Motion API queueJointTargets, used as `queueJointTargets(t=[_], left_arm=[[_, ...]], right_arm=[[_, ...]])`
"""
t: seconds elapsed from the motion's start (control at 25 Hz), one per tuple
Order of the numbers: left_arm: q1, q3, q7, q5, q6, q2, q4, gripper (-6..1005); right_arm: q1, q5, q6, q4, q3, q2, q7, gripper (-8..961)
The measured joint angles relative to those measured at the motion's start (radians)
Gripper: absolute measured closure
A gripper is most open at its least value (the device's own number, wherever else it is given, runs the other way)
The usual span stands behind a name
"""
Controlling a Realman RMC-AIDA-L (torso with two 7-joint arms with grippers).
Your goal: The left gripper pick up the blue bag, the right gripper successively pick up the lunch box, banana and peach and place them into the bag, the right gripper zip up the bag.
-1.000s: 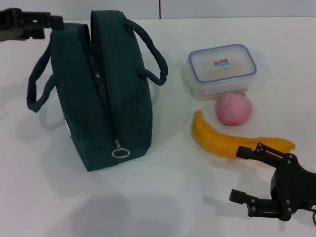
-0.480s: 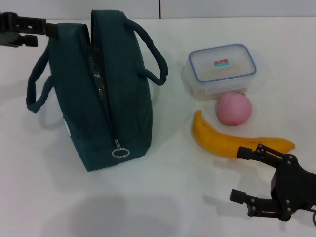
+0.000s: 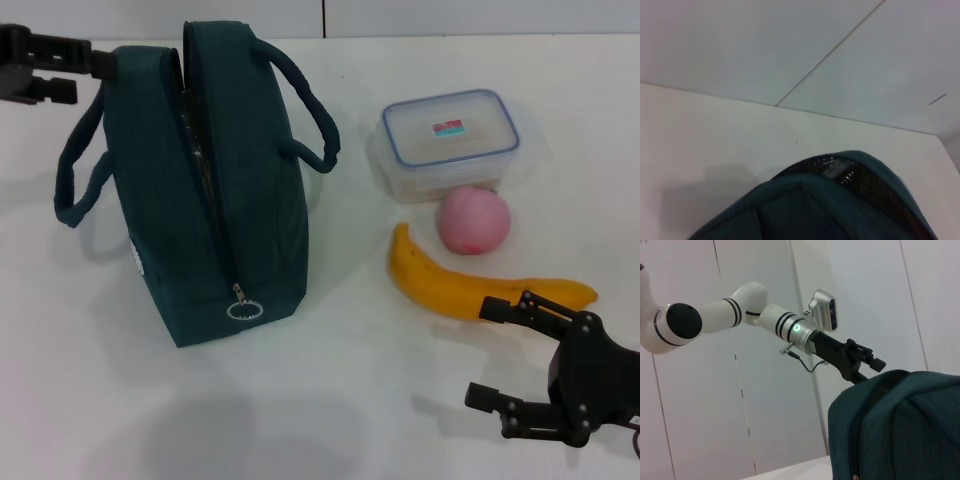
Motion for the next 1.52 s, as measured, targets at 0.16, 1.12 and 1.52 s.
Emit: queueJointTargets(t=[0.16, 1.12, 1.52], left_arm=[[0.000, 0.022, -0.010, 0.002, 0.000, -0.004, -0.011, 167], [-0.028, 0.112, -0.021, 0.029, -0.007, -0.046, -0.017, 299], [-0.033, 0.123, 0.080, 0.023, -0.009, -0.060, -0.009, 439]], right_arm=[[0.001, 0.000, 0.000, -0.002, 0.000, 0.000, 0.000, 69], [0.004, 0.017, -0.001, 0.001, 0.000, 0.000, 0.000, 68], [0.005, 0.050, -0.018, 0.001, 0.000, 0.000, 0.000, 69]])
